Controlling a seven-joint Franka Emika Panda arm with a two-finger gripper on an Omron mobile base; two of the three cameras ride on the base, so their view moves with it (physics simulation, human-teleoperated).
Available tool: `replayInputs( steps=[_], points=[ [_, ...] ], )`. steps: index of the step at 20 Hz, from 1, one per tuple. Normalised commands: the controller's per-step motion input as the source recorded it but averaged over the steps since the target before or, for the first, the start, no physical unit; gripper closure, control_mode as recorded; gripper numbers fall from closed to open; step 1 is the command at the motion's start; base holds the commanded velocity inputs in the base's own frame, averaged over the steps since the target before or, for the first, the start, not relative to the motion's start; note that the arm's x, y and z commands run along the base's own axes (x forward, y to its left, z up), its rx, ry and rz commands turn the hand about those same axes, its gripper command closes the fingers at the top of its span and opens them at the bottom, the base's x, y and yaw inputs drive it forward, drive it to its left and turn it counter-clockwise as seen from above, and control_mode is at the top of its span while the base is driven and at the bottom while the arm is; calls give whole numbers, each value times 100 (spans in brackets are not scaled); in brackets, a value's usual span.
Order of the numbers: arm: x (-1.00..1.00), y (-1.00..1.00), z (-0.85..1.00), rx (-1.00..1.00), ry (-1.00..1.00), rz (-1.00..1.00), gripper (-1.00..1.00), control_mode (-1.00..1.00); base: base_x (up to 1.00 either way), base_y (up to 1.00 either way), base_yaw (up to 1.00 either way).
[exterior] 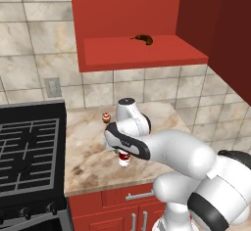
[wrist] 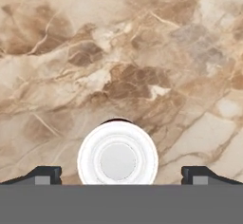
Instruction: Pick the canned food and boxed food from the counter and place them in the cabinets closest to them.
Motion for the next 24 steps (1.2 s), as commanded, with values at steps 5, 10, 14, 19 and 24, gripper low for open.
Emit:
replayInputs(
  steps=[5,10,14,19,24],
  points=[
    [0,0,-25,-1,0,0,-100,-100,0,0,0],
    [0,0,-21,-1,0,0,-100,-100,0,0,0],
    [0,0,-15,-1,0,0,-100,-100,0,0,0],
    [0,0,-9,0,0,0,100,-100,0,0,0],
    [0,0,0,0,0,0,100,-100,0,0,0]
  ],
)
